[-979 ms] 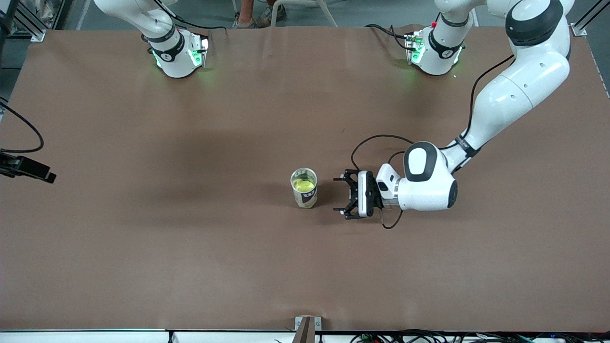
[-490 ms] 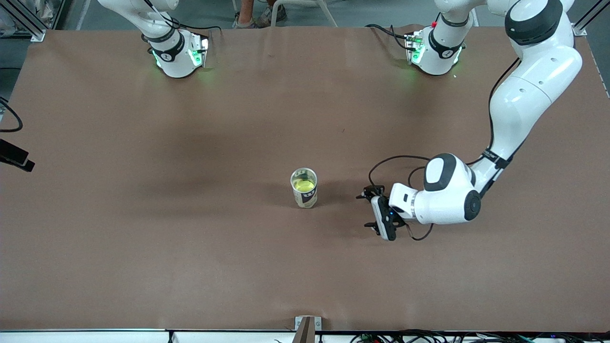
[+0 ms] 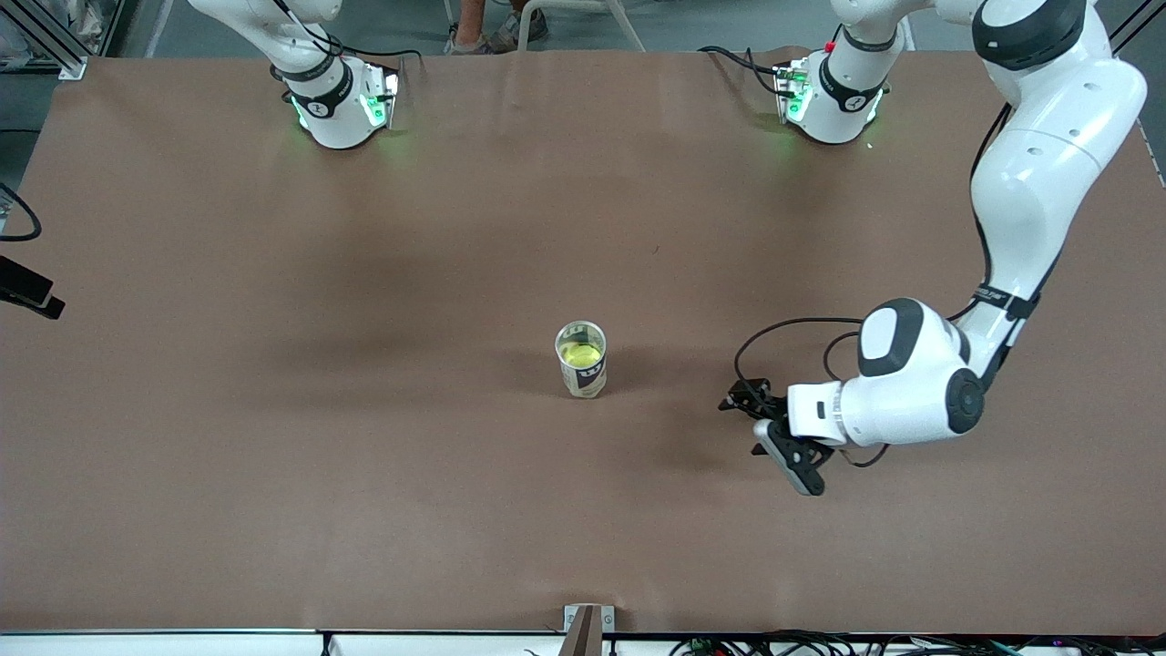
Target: Insert tennis ball vertically with right arm
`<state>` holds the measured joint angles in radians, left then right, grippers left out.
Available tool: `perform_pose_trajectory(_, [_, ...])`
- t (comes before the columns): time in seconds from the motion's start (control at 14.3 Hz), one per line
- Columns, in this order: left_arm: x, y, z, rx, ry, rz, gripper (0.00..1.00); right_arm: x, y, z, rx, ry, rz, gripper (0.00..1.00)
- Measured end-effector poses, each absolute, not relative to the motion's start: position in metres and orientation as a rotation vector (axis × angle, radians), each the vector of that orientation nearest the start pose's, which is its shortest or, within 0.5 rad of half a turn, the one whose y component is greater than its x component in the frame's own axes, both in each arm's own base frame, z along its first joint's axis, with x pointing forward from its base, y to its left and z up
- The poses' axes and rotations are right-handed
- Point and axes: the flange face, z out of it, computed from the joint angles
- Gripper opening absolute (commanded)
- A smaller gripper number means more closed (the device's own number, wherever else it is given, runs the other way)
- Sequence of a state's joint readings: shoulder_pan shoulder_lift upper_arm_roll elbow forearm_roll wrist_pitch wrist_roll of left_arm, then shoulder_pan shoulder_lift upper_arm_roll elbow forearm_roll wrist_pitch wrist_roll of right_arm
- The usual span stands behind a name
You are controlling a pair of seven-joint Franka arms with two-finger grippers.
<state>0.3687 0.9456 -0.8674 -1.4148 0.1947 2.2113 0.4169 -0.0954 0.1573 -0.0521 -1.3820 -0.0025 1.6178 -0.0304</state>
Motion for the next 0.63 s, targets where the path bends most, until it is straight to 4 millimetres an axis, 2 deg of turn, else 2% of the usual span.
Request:
perform_pose_trajectory(0.35, [0.713, -0.19, 0.332, -3.479, 0.823, -0.216, 1.0, 0.578, -0.083, 0.631, -3.147, 0.18, -0.107, 1.0])
perform_pose_trajectory(0.49, [0.71, -0.183, 0.349, -3.462, 0.69, -0.134, 1.0, 0.574, -0.083, 0.628, -3.146, 0.18, -0.11, 1.0])
perform_pose_trajectory(0.63, [0.705, -0.176, 0.374, -3.404, 0.547, -0.087, 1.0, 0.571, -0.083, 0.622, -3.146, 0.18, -0.139, 1.0])
